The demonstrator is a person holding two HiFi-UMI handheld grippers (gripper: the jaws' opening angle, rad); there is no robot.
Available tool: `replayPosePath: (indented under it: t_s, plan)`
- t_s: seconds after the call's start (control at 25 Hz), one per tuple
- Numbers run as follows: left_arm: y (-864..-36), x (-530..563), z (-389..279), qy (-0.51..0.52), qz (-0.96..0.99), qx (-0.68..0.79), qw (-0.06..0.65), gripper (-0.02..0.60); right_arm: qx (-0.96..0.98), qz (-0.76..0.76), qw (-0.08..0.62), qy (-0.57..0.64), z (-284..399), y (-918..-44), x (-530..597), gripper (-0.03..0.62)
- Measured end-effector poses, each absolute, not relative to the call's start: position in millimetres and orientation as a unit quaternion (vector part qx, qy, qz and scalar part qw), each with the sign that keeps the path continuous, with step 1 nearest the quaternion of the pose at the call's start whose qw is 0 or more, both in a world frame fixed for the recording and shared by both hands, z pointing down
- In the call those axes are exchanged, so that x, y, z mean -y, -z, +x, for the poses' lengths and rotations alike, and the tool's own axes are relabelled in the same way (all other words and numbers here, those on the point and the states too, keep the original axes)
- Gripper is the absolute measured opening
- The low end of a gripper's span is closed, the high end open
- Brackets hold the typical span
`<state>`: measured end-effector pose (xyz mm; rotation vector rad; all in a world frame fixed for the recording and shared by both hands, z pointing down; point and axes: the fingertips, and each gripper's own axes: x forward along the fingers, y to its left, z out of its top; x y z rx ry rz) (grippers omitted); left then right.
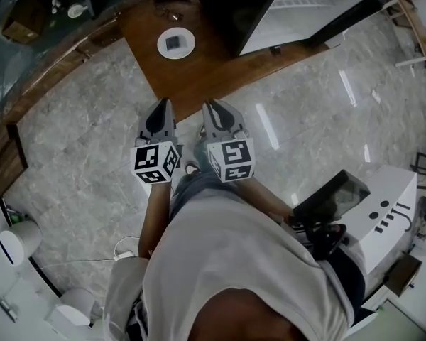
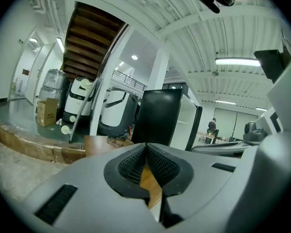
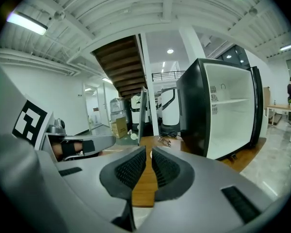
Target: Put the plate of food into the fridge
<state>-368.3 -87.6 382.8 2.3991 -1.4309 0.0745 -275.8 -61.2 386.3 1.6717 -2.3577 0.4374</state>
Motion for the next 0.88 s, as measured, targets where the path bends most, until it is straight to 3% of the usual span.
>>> replayPosePath:
  t_s: [0.56,0.88]
  plan:
    - [-482,289,-316,-0.116,0.837,0.494,0.205,0.02,0.773,0.574,0.112,-0.247,-174,-462,220,0.021]
    - [-546,413,-304,-0.213,0.833,0.459,0.223,0.02,0.778,0.496,0.145,-0.358,-187,-533,294,0.021]
